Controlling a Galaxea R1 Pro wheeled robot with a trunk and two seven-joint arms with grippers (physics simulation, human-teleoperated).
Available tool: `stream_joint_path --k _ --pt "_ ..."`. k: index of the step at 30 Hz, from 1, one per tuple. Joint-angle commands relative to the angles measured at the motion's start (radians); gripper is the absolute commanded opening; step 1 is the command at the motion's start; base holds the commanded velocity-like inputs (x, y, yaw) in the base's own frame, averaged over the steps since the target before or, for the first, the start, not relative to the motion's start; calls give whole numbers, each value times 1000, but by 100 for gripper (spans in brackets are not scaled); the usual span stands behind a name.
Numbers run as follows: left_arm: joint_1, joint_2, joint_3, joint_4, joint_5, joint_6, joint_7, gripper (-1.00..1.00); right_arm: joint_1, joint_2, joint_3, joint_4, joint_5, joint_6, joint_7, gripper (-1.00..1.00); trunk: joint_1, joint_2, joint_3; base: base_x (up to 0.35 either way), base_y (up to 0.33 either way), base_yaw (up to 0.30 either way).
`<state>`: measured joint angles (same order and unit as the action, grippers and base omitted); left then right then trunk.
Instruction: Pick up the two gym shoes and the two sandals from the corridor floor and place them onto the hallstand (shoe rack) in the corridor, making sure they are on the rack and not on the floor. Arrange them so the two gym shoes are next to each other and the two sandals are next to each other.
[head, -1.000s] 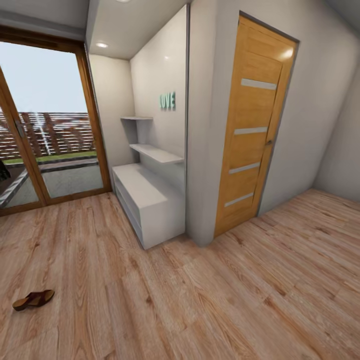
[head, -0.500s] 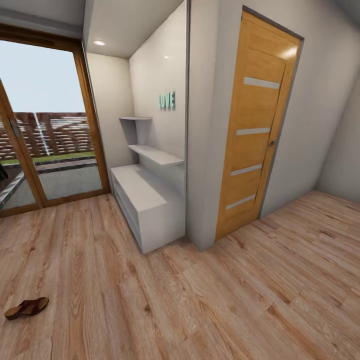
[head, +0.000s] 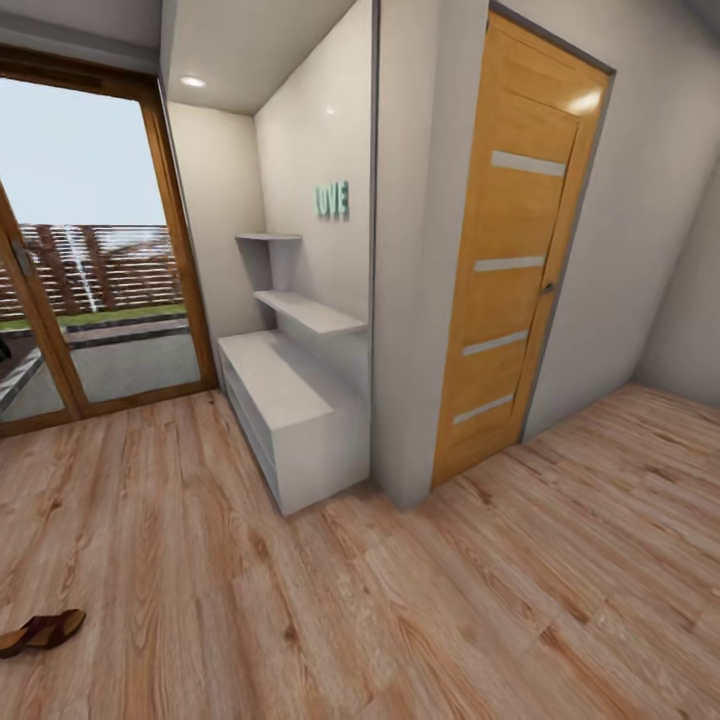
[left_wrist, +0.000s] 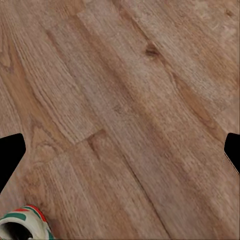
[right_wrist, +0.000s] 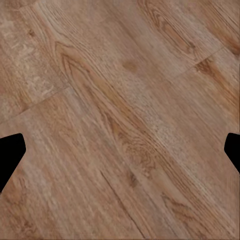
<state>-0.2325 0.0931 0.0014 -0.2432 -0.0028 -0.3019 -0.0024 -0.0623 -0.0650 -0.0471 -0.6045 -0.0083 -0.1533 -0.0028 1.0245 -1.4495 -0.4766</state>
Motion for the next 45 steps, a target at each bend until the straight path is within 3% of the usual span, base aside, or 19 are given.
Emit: stream_joint_path --k 1,22,29,45 --pt "-1 0 0 1 0 -3 0 100 -1 0 0 1 -1 -3 0 100 0 0 -1 279 -45 0" --pt "-1 0 0 1 0 -4 -1 100 -1 1 0 0 -1 -3 0 100 0 0 -1 328 -8 0" --pt "-1 0 0 2 -1 -38 -1 100 -1 1 0 0 -1 -4 0 100 0 0 -1 340 0 18" --pt "-1 0 0 4 -2 -48 0 100 -1 1 0 1 -1 -3 0 100 0 0 -1 340 0 214"
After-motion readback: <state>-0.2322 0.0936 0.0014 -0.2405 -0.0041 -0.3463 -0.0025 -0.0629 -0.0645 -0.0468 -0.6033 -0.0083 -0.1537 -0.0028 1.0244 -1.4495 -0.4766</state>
